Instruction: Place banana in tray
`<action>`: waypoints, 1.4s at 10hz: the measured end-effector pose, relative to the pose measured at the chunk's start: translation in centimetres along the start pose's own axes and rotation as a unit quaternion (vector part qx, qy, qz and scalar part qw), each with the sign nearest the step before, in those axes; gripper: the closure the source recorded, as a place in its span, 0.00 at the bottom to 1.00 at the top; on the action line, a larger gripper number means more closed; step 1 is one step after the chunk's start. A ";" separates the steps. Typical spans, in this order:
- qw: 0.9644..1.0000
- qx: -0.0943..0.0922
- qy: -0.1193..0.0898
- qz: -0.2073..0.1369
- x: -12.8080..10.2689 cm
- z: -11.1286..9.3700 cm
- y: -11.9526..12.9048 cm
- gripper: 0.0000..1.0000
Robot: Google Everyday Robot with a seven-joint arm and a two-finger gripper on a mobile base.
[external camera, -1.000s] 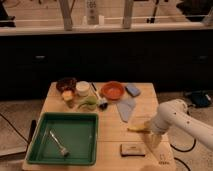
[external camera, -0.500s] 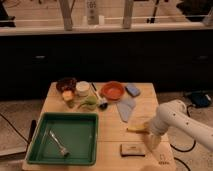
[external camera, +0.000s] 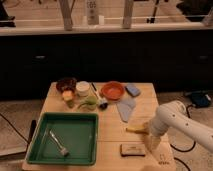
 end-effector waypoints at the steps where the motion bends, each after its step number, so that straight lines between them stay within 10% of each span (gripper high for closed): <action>1: 1.000 0.000 0.000 -0.001 0.0 0.0 0.1 0.20; 8: 1.000 0.002 0.000 -0.004 -0.2 0.3 0.4 0.21; 14: 1.000 0.002 -0.006 0.005 0.2 0.2 0.9 0.57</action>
